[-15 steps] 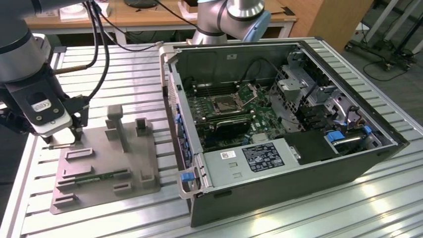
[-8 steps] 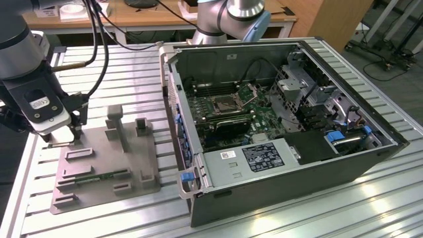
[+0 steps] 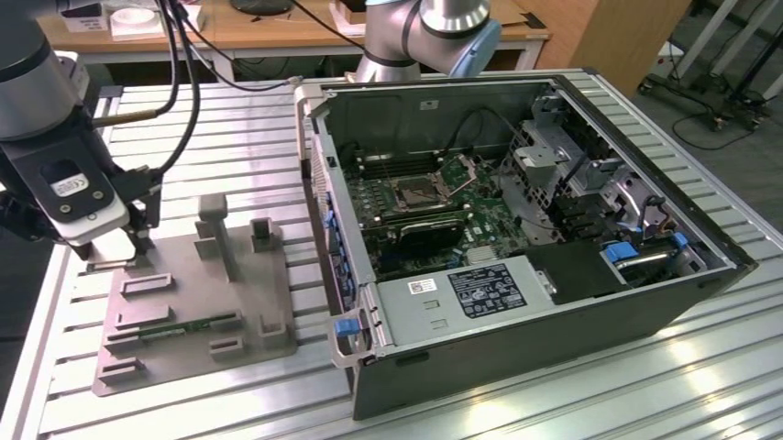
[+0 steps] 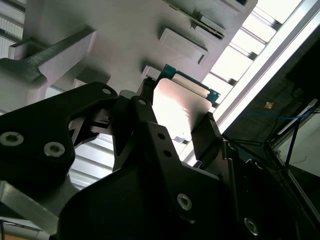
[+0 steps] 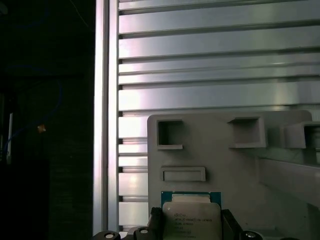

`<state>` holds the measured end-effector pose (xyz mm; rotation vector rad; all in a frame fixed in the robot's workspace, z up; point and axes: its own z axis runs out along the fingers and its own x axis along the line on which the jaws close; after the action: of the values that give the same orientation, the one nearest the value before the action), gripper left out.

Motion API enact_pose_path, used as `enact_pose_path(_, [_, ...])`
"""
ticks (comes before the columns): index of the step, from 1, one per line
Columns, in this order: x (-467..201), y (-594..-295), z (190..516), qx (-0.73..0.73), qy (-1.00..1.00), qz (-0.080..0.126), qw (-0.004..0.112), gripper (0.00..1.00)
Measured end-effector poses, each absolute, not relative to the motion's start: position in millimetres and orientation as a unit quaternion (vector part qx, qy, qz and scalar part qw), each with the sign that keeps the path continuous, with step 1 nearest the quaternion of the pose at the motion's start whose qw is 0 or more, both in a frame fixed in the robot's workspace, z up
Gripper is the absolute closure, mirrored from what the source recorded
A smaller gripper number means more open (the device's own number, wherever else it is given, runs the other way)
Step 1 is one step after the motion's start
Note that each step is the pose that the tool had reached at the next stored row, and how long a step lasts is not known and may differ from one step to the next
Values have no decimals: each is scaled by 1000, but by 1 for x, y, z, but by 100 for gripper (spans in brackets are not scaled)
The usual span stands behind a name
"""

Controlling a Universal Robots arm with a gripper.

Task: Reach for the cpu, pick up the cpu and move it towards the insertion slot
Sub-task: 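Pick up the cpu and move it towards the insertion slot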

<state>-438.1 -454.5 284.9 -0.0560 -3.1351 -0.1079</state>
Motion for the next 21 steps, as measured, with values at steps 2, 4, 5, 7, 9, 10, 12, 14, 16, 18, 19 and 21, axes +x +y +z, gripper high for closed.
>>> enact_pose_path(2, [-438,-454,285,-18,-999,-34,2,46])
enact_pose_path(4, [-438,-454,285,-18,-999,-34,2,46])
enact_pose_path(5, [-438,-455,285,-18,-999,-34,2,46])
enact_pose_path(7, [-438,-455,286,-18,-999,-34,2,46])
enact_pose_path(9, [-438,-455,286,-18,-999,-34,2,46])
enact_pose_path(10, [-438,-455,287,-18,-999,-34,2,46])
enact_pose_path(12, [-438,-455,287,-18,-999,-34,2,46])
enact_pose_path(14, [-438,-455,288,-18,-999,-34,2,46])
enact_pose_path(16, [-438,-454,289,-18,-999,-34,2,46])
enact_pose_path(18, [-438,-455,289,-18,-999,-34,2,46])
enact_pose_path(19, [-438,-454,289,-18,-999,-34,2,46])
enact_pose_path(21, [-438,-455,290,-18,-999,-34,2,46])
